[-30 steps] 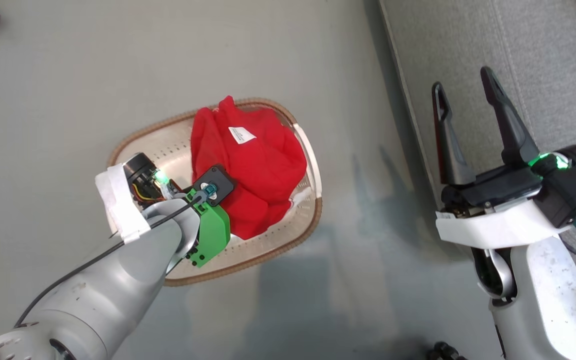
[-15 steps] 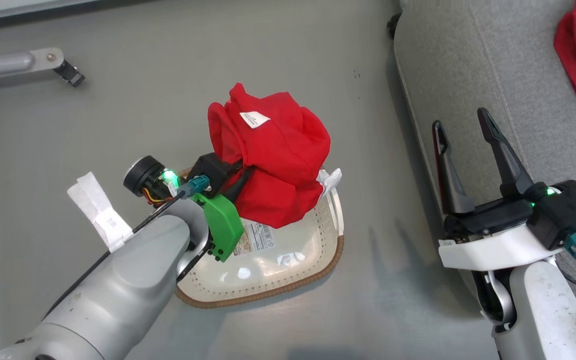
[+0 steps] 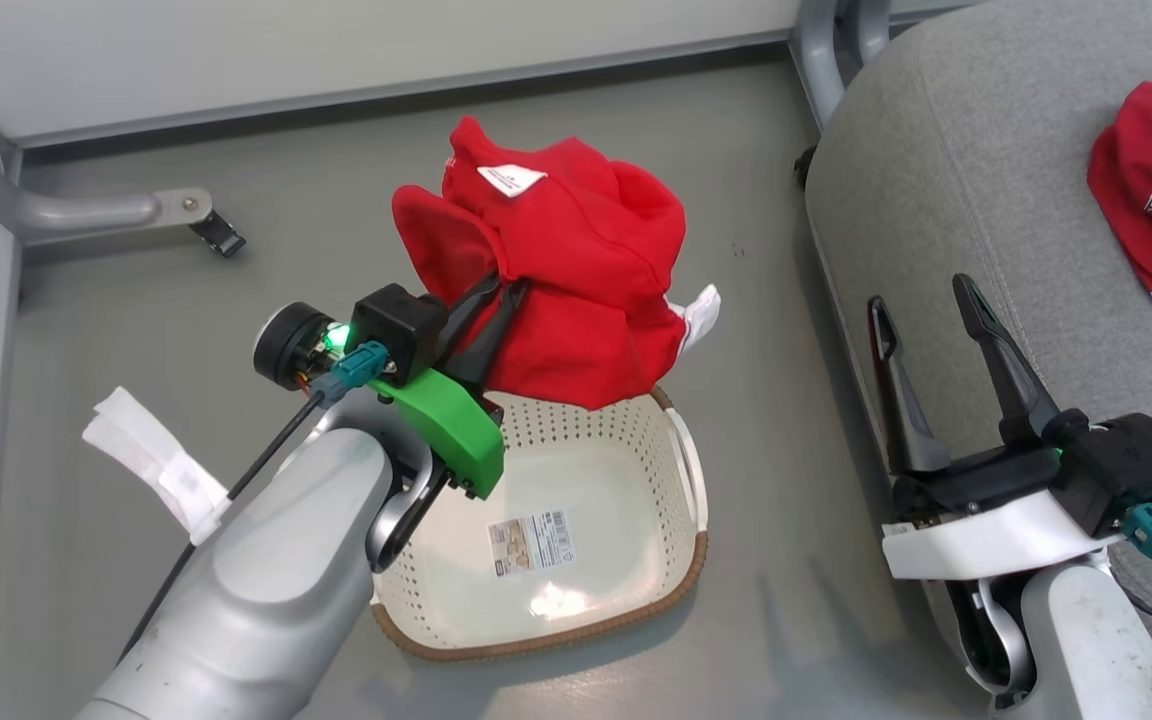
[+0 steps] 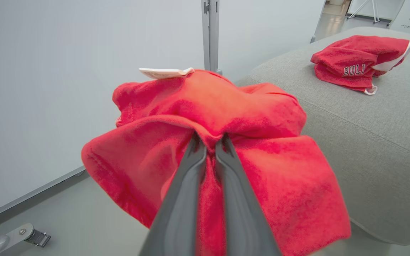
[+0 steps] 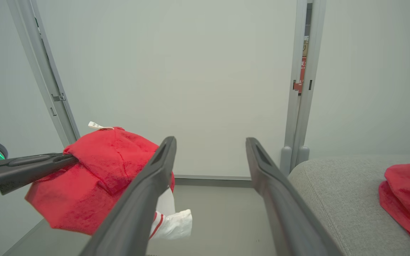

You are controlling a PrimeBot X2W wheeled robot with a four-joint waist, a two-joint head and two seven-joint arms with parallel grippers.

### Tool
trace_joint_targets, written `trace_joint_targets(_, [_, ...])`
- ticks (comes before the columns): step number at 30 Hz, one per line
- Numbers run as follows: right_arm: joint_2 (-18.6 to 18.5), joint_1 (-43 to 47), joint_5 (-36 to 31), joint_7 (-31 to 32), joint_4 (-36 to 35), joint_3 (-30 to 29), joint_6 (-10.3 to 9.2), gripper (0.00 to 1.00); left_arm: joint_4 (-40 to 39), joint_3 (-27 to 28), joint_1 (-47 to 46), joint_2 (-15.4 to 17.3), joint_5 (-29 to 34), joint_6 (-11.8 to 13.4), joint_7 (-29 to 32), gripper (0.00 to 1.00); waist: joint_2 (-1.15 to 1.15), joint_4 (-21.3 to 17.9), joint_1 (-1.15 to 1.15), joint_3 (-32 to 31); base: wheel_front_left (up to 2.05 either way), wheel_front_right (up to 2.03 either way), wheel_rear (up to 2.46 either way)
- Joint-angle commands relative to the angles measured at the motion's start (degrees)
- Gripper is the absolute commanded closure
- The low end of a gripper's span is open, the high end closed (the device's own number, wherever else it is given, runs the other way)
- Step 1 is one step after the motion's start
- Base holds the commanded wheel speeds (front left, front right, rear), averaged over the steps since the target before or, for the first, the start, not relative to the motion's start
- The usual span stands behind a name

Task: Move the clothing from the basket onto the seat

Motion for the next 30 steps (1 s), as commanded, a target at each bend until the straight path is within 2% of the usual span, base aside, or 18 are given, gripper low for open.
trace_joint_targets(1, [-0.2, 1.1, 0.3, -0.1, -0.1, -0.2, -0.06, 0.00, -1.2, 1.5, 1.2, -0.3, 0.6, 0.2, -0.2, 1.00, 0.00, 0.5, 0.00, -1.4, 0.00, 0.00, 0.00])
trace_joint_targets(16, [-0.2, 3.0, 1.2, -0.1, 0.2, 0.1, -0.06, 0.00, -10.6, 10.5, 4.4, -4.5, 4.3, 0.0, -0.2, 1.00, 0.00, 0.7, 0.00, -4.7, 0.00, 0.00, 0.00])
trace_joint_targets(24, [-0.2, 3.4, 1.4, -0.1, 0.2, 0.6, -0.06, 0.00, -13.3, 11.0, 5.3, -5.3, 5.6, 0.2, -0.2, 1.00, 0.00, 0.7, 0.00, -4.9, 0.00, 0.00, 0.00])
trace_joint_targets(30, [-0.2, 2.3, -0.8, -0.1, 0.2, 2.4, -0.06, 0.00, -13.9, 10.8, 5.2, -5.0, 6.0, 0.2, -0.2, 1.00, 0.00, 0.6, 0.00, -4.7, 0.00, 0.00, 0.00])
